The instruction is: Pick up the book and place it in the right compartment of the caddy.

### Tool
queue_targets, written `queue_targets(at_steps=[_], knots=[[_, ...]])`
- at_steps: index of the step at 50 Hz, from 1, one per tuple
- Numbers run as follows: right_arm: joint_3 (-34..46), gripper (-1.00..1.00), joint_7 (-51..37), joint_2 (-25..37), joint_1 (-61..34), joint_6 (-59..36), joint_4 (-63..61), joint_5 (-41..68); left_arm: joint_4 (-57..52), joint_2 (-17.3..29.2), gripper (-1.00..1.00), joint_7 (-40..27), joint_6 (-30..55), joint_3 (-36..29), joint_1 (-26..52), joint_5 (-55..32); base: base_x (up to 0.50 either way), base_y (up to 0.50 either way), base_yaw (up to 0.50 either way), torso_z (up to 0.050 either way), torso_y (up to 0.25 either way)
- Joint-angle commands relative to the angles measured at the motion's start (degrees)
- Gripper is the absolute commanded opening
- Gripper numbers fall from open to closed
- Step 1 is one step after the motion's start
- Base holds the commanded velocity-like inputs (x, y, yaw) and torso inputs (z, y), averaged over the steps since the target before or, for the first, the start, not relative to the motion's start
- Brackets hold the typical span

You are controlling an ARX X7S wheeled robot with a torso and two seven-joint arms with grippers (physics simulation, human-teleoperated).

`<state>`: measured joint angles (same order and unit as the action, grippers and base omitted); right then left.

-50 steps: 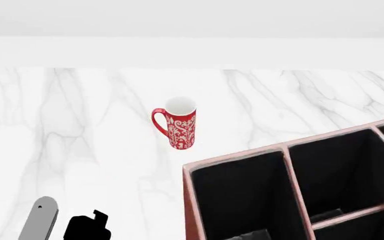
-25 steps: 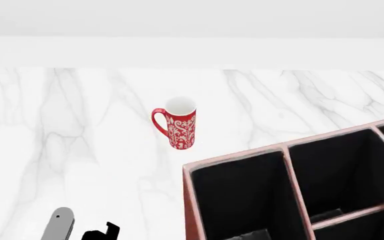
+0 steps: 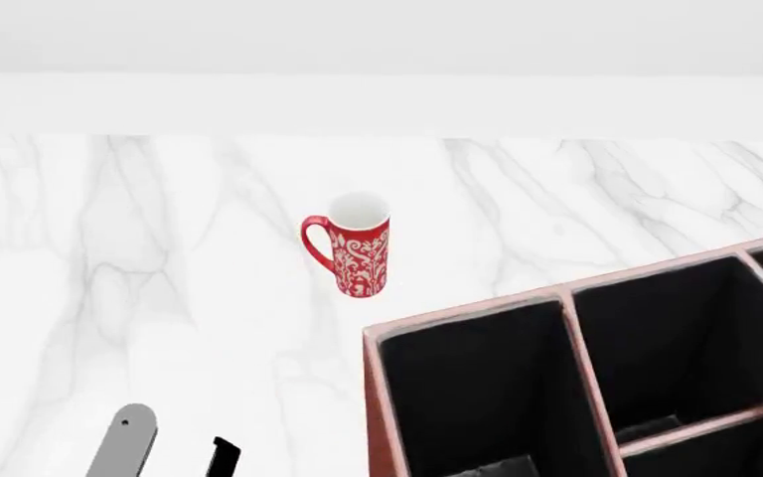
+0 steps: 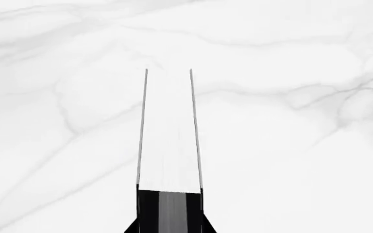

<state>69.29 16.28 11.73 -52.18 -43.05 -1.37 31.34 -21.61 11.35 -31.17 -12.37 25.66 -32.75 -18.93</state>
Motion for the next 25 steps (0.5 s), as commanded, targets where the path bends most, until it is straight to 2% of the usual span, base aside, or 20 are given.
queue_targets(at_steps=[1, 9, 14, 21, 25], knots=[[-9.30, -1.00, -5.67, -0.55, -1.17, -3.17, -3.63, 3.75, -0.08, 0.14, 1.00, -0.14, 0.08, -0.28, 0.10, 0.04, 0.00, 0.00, 0.00, 0.000, 0.000], [-15.98, -1.00, -11.58, -2.20, -2.39, -5.51, -2.01, 6.06, 0.06, 0.22, 1.00, -0.14, 0.06, -0.57, 0.23, 0.06, 0.00, 0.00, 0.00, 0.000, 0.000], [-16.85, -1.00, -13.56, -2.56, -3.10, -6.58, -1.71, 6.07, 0.25, 0.23, 1.00, -0.12, -0.07, -0.64, 0.20, 0.01, 0.00, 0.00, 0.00, 0.000, 0.000], [-27.54, -1.00, -21.03, -4.51, -10.51, -18.62, -1.32, 13.53, 0.36, 0.38, 1.00, -0.15, -0.03, -0.75, 0.29, -0.06, 0.00, 0.00, 0.00, 0.000, 0.000], [-31.68, -1.00, -23.30, -5.04, -13.76, -22.49, -0.20, 16.29, 0.54, 0.44, 1.00, -0.18, 0.02, -0.84, 0.37, -0.08, 0.00, 0.00, 0.00, 0.000, 0.003]])
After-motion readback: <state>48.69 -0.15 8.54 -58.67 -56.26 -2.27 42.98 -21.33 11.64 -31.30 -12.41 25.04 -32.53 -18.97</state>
